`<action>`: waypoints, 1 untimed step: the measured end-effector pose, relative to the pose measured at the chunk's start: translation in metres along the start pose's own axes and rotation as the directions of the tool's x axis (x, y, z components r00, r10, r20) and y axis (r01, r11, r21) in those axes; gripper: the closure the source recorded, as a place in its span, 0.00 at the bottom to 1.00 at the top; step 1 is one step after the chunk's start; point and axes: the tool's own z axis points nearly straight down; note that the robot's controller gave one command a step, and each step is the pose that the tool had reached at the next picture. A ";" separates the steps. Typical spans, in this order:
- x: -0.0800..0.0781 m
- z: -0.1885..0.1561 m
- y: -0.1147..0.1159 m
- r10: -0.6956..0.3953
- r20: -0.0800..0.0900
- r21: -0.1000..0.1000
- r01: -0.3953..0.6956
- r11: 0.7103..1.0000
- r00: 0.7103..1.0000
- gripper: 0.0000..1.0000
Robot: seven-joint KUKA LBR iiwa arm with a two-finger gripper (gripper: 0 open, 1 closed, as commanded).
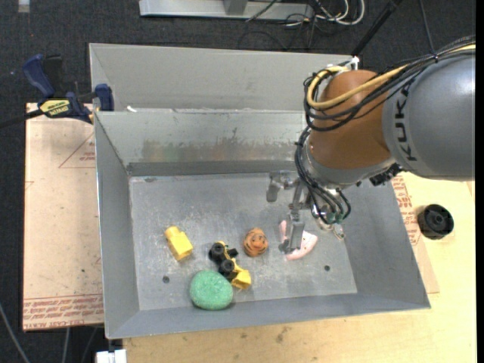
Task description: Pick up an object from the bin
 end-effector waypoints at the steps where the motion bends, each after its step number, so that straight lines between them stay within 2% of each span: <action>1: -0.002 -0.004 0.000 0.001 0.008 0.000 -0.001 1.000 1.000 0.00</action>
Offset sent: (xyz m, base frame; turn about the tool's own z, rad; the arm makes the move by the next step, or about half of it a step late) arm 0.0001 0.0434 -0.0925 -0.1173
